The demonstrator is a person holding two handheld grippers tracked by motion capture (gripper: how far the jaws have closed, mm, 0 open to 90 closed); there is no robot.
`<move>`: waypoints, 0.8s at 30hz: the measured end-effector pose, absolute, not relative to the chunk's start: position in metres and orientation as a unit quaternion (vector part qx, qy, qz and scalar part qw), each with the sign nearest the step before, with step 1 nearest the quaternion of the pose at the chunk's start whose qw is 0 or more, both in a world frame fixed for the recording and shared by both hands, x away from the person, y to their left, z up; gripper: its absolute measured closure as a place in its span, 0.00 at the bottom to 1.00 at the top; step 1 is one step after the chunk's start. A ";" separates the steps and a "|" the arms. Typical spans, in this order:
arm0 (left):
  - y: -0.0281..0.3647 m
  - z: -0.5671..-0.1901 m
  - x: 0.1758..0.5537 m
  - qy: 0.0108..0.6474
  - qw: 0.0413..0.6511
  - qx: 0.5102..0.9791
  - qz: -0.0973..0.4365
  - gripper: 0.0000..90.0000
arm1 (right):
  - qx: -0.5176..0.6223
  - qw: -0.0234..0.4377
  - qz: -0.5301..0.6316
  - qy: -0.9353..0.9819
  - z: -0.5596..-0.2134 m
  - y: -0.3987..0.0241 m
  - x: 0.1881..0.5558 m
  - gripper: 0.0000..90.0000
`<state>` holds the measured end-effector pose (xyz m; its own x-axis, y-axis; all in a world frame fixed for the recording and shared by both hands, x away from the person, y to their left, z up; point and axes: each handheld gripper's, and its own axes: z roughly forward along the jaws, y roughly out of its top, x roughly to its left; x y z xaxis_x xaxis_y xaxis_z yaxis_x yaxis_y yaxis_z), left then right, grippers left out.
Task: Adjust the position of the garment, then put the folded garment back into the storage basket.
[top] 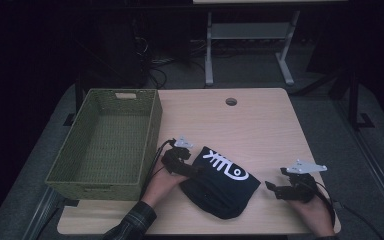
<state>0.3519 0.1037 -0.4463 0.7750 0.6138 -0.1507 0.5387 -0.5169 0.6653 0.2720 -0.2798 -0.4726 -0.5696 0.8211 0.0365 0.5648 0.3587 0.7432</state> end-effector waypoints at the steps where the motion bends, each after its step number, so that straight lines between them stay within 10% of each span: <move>1: 0.104 -0.448 0.353 0.331 0.358 0.872 0.048 0.26 | 0.439 0.172 0.361 0.805 -0.475 -0.282 0.274 0.20; 11: 0.103 -0.459 0.359 0.334 0.351 0.875 0.023 0.22 | 0.457 0.183 0.349 0.797 -0.482 -0.283 0.280 0.15; 24: 0.102 -0.460 0.362 0.322 0.352 0.879 -0.009 0.39 | 0.457 0.182 0.349 0.798 -0.482 -0.283 0.280 0.15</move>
<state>0.3616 0.1023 -0.4602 0.7919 0.5604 -0.2427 0.5731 -0.5447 0.6122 0.2804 -0.2833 -0.4825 -0.5156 0.8564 0.0278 0.6022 0.3390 0.7228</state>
